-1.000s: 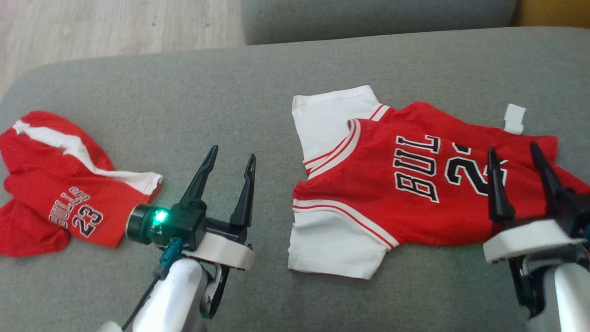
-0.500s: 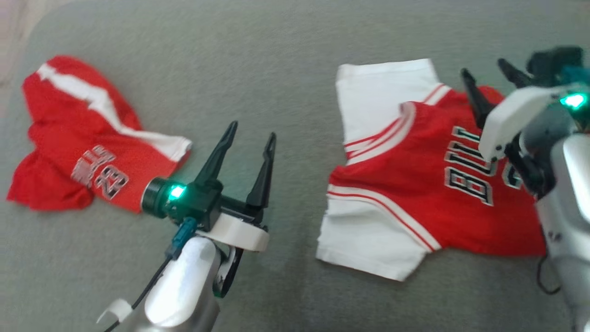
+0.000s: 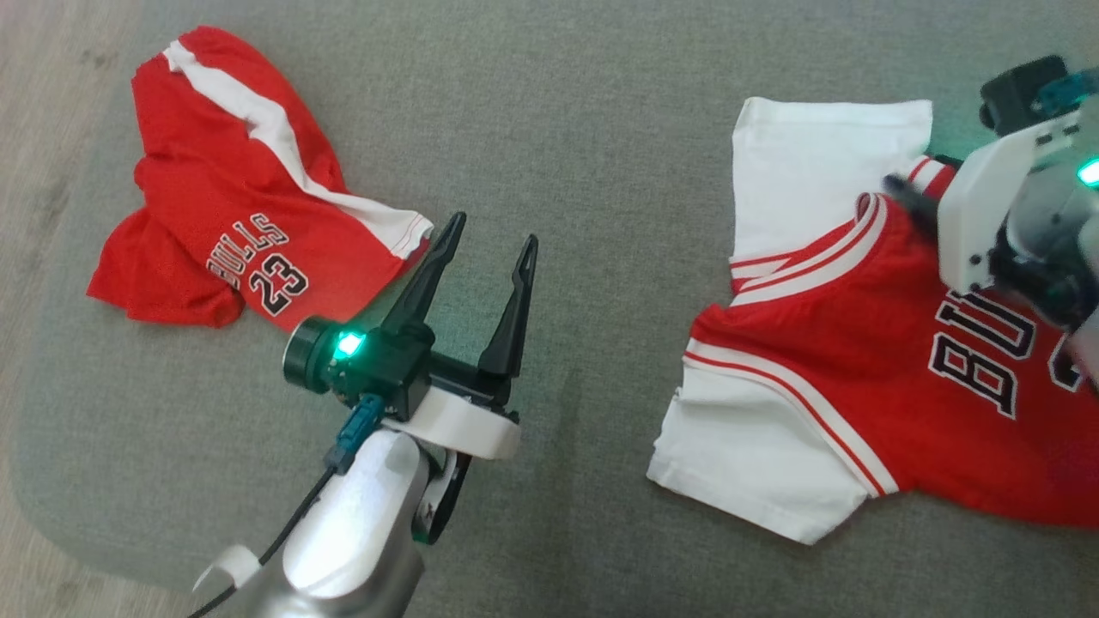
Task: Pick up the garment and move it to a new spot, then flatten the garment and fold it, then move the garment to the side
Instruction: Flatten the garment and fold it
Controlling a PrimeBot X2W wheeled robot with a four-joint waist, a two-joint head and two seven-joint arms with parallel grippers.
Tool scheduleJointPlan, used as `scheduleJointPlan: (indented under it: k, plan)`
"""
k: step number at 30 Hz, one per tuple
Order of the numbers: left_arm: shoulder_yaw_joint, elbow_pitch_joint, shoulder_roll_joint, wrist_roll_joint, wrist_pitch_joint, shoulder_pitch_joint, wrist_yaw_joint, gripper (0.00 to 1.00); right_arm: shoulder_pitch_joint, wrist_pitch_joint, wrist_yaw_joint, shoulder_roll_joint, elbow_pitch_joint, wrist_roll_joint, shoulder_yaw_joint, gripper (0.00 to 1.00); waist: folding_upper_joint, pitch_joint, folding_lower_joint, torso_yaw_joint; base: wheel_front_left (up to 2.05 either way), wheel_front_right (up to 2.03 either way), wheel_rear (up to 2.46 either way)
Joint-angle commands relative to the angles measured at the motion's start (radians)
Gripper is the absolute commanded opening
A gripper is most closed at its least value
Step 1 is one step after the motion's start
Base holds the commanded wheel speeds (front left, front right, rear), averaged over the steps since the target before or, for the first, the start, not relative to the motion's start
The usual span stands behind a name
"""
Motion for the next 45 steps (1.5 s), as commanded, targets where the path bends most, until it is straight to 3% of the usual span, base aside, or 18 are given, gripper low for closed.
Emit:
scheduleJointPlan:
  k: [1,11,17,24,25,30,37,42,45]
  plan:
    - [0.021,-0.038,0.004,-0.007,-0.010,-0.040,0.010,1.00,-0.005,-0.002,-0.001,-0.030,-0.022,0.013,0.036,0.00,0.0000,0.010,0.0000,0.005,0.00,0.00,0.00]
    - [-0.008,-0.062,0.004,-0.043,-0.010,-0.065,0.029,1.00,-0.246,-0.278,-0.001,-0.092,0.001,-0.026,0.098,0.00,0.0000,0.052,0.0000,0.032,0.00,0.00,0.00]
    - [-0.033,-0.074,0.004,-0.072,-0.010,-0.078,0.044,1.00,-0.406,-0.407,-0.001,-0.103,0.080,-0.139,0.164,0.00,0.0000,0.062,0.0000,0.068,0.00,0.00,0.00]
    - [-0.038,-0.084,0.004,-0.086,-0.010,-0.082,0.055,1.00,-0.536,-0.538,-0.001,-0.072,0.230,-0.293,0.186,0.00,0.0000,0.075,0.0000,0.096,0.00,0.00,0.00]
    - [-0.039,-0.086,0.004,-0.087,-0.010,-0.082,0.057,1.00,-0.545,-0.557,-0.001,-0.065,0.252,-0.316,0.189,0.97,0.0000,0.077,0.0000,0.097,0.00,0.00,0.00]
    - [-0.032,-0.082,0.004,-0.084,-0.010,-0.082,0.064,1.00,-0.542,-0.617,-0.001,-0.009,0.370,-0.346,0.148,1.00,0.0000,0.070,0.0000,0.077,0.00,0.00,0.00]
    - [0.003,-0.069,0.004,-0.053,-0.010,-0.075,0.059,1.00,-0.448,-0.785,-0.001,0.073,0.488,-0.347,-0.019,1.00,0.0000,0.007,0.0000,-0.004,0.00,0.00,0.00]
    - [0.032,-0.058,0.004,-0.035,-0.010,-0.052,0.053,1.00,-0.345,-0.827,-0.001,0.130,0.469,-0.343,-0.146,1.00,0.0000,-0.048,0.0000,-0.072,0.00,0.00,0.00]
    - [0.051,-0.049,0.004,-0.027,-0.010,-0.029,0.045,1.00,-0.225,-0.829,-0.001,0.169,0.338,-0.354,-0.290,1.00,0.0000,-0.089,0.0000,-0.125,0.00,0.00,0.00]
